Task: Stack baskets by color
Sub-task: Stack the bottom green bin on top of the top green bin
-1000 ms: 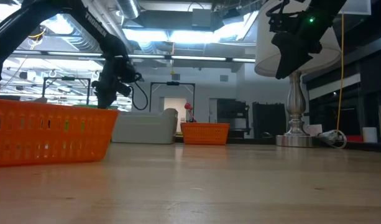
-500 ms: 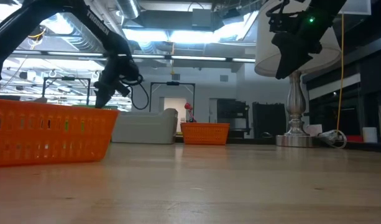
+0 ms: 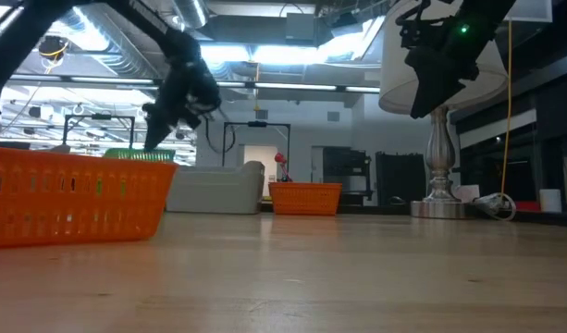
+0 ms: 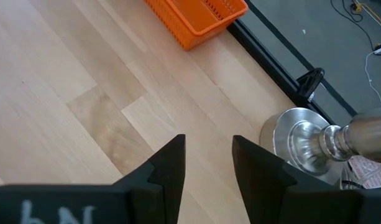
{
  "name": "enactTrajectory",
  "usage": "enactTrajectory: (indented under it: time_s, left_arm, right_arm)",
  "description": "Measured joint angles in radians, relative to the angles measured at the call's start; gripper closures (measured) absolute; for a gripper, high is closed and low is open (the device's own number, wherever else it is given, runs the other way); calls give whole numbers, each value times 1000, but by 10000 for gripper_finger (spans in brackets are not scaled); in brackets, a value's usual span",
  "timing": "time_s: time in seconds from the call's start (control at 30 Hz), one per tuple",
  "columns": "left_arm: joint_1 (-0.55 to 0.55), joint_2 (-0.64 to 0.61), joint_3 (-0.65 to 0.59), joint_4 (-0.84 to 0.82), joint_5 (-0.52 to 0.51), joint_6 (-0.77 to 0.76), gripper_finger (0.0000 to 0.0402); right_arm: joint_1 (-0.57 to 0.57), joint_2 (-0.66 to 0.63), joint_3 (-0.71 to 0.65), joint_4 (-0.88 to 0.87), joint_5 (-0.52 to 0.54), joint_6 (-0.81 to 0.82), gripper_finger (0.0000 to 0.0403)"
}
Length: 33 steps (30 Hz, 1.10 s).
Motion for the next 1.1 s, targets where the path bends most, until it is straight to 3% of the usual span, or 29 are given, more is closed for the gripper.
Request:
enactTrajectory:
  time_s: [0.17,0.3,0.47,0.53,0.63,0.73,0.93,1.1]
  left_arm:
    - [-41,-107,2,13,-2,-37,309]
    - [-49,-154,2,47,74,-65,310]
    - [-50,-168,2,60,120,-232,310]
    - [-48,-163,2,87,71,-284,310]
    - [-46,-154,-17,108,-117,-383,315]
    - [-47,-153,-73,159,-275,-382,320]
    - [-52,-154,-225,320,-208,-199,336]
    - [-54,-154,-279,356,-311,-143,355]
  right_arm:
    - [0,0,0,0,0,1,269]
    - [0,0,0,1,0,5,269]
    - [0,0,0,3,0,6,269]
    - [0,0,0,3,0,6,269]
    - [0,0,0,3,0,6,269]
    - [0,0,0,3,0,6,269]
    - [0,0,0,3,0,7,269]
    - [0,0,0,2,1,7,269]
